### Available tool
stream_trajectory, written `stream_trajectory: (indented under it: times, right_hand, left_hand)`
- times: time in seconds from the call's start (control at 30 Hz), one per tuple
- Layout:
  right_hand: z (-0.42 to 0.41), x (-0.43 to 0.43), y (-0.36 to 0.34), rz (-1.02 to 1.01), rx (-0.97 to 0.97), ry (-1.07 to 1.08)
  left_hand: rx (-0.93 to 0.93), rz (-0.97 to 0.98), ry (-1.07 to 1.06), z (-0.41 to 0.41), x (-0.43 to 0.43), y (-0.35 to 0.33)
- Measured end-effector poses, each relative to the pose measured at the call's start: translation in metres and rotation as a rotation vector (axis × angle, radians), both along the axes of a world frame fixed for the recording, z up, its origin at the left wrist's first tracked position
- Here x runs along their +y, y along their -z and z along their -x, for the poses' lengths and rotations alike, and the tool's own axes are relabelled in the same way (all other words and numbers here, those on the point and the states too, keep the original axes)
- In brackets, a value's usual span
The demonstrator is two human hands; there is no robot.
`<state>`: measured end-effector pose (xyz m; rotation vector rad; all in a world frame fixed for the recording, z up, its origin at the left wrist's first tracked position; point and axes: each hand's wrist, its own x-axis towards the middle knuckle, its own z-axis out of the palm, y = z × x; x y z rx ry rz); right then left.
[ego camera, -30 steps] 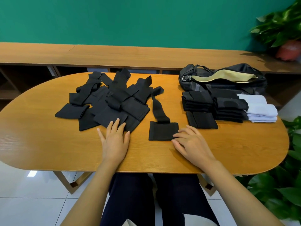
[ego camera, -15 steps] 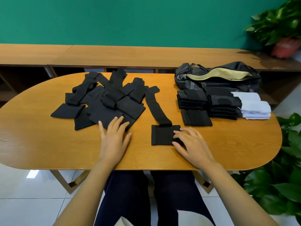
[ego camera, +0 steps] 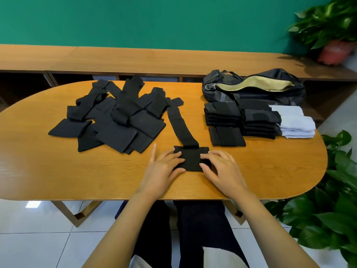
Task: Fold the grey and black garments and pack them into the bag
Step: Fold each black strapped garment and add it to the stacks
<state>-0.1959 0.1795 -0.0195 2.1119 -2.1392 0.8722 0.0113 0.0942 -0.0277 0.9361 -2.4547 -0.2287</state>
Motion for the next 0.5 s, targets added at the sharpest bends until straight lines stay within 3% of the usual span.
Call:
stream_trajectory:
  times: [0.17,0.5]
  right_hand:
    - [0.0015,-0.0014,0.0021,0.064,0.065,-0.082]
    - [0.0048,-0.0043,0.0054,0.172,0.037,-0.104]
  left_hand:
    - [0.107,0.095,-0.051,-0.0015,0.0014,0.0010]
    - [0.175,-0.045,-0.037,-0.0052,0.0083,-0.0033]
